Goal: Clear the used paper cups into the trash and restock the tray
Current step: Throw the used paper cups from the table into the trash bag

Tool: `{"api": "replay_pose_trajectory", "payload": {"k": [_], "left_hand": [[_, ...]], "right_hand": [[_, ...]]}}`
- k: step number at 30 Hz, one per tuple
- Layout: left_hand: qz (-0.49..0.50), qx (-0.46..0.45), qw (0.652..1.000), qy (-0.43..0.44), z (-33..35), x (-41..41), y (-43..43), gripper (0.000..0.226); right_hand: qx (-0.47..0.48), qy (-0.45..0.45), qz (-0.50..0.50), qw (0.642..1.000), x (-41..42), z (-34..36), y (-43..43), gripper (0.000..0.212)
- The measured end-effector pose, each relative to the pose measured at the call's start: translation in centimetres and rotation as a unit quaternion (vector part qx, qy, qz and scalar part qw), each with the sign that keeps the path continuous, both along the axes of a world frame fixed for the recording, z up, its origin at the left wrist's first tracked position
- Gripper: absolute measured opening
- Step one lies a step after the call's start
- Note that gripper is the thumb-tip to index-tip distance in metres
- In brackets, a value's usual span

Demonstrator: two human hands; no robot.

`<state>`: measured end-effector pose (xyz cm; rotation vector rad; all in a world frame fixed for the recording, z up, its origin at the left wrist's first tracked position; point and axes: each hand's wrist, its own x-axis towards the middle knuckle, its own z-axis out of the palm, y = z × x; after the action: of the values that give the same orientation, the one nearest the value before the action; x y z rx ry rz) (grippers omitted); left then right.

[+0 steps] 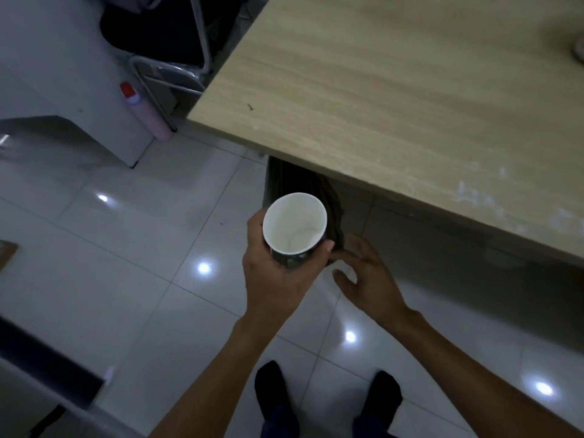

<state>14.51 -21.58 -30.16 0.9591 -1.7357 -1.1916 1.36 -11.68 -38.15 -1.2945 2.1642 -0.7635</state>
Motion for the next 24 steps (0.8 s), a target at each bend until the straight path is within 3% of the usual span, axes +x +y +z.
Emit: {"api": "replay_pose_trajectory", "payload": {"k": [4, 6, 8, 10, 13, 17, 21, 24], "left_hand": [[0.007, 0.021, 1.000, -0.007, -3.5, -0.7, -0.6, 0.073], [0.006, 0.037, 0.999, -0.019, -4.9, -1.1, -1.0, 0.072], [0.001, 0.049, 0.998, -0.041, -6.5, -1.6, -1.6, 0.072], [-0.001, 0.066, 0.996, -0.068, -7.6, -1.8, -2.3, 0.071], [0.001, 0.079, 0.991, -0.107, -8.9, -2.1, -3.2, 0.069], [0.008, 0.091, 0.986, -0.142, -10.0, -2.7, -4.1, 0.069], [0.020, 0.116, 0.980, -0.160, -11.0, -3.5, -4.7, 0.069], [0.031, 0.116, 0.967, -0.223, -11.9, -3.7, -4.5, 0.072]], "right_hand": [[0.012, 0.001, -0.014, 1.000, -1.1, -3.4, -3.2, 0.030], [0.074, -0.028, -0.020, 0.997, -1.6, -5.2, -5.0, 0.038], [0.199, -0.087, -0.015, 0.976, -2.4, -7.2, -6.7, 0.062], [0.263, -0.114, -0.002, 0.958, -3.0, -8.5, -7.6, 0.085], [0.263, -0.144, -0.021, 0.954, -2.7, -7.8, -7.4, 0.062], [0.179, -0.142, -0.066, 0.971, -1.7, -6.5, -5.2, 0.037], [0.140, -0.159, -0.088, 0.973, -1.3, -5.4, -2.9, 0.032], [0.124, -0.169, -0.099, 0.973, -1.6, -4.6, -2.2, 0.038]]}}
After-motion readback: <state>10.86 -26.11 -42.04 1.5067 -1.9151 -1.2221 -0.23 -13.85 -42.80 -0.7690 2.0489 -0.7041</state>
